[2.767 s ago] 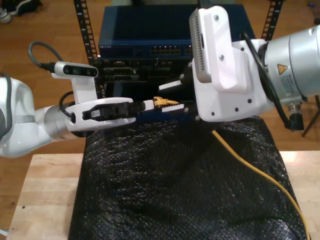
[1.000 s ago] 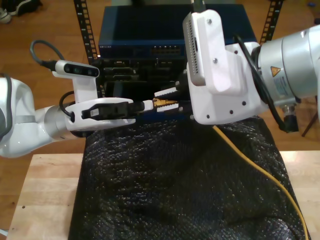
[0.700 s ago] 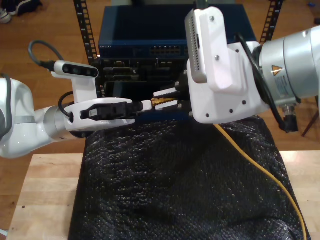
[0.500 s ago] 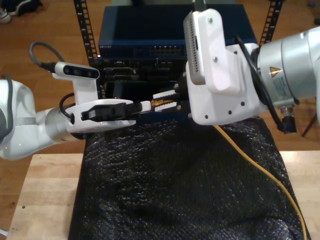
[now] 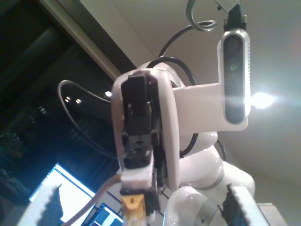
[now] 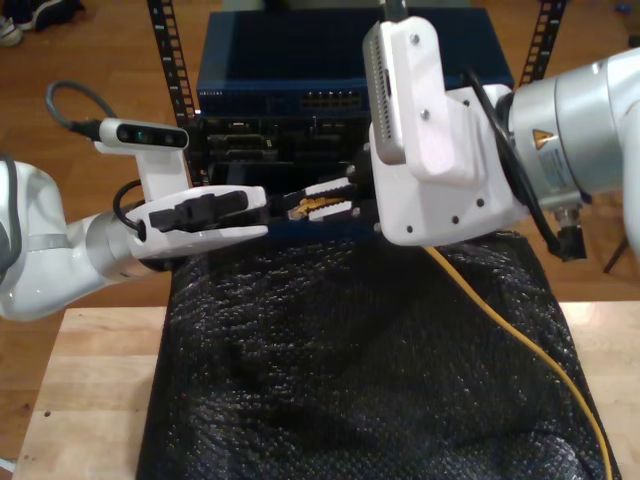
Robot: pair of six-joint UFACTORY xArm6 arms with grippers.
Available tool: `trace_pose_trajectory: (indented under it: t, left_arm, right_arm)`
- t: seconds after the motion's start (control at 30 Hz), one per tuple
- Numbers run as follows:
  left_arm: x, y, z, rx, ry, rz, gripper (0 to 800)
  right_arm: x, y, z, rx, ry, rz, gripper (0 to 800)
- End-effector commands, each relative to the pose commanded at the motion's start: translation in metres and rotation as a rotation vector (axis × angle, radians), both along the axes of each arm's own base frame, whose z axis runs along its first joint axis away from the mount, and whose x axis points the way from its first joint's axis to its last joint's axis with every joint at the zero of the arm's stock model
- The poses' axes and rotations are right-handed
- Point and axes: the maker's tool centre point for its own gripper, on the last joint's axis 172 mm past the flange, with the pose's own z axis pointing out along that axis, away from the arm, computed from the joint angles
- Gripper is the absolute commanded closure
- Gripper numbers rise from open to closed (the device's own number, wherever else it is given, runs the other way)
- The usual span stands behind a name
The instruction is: Grab the cable and plug it in
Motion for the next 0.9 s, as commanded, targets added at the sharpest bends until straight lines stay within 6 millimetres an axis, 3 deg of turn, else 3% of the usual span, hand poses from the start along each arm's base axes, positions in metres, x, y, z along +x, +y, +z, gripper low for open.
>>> trace_pose_trajectory:
  t: [0.1,0.27,0.5,0.73,0.9]
  left_arm:
    - [0.012,0.005,-0.001,0.029,-0.019,0.04,2]
    - [0.031,0.017,0.003,0.077,-0.065,0.098,2]
    - [0.055,0.048,0.011,0.207,-0.169,0.179,2]
    - [0.065,0.081,-0.008,0.445,-0.274,0.194,2]
    - [0.064,0.115,-0.021,0.591,-0.353,0.204,2]
  right_arm:
    - [0.017,-0.009,0.011,0.024,0.007,-0.061,799]
    - [0.053,-0.045,0.029,0.058,0.021,-0.201,799]
    - [0.08,-0.077,0.001,0.04,0.094,-0.294,799]
    - [0.105,-0.118,-0.026,0.013,0.141,-0.389,800]
    - [0.105,-0.13,-0.046,-0.045,0.168,-0.387,800]
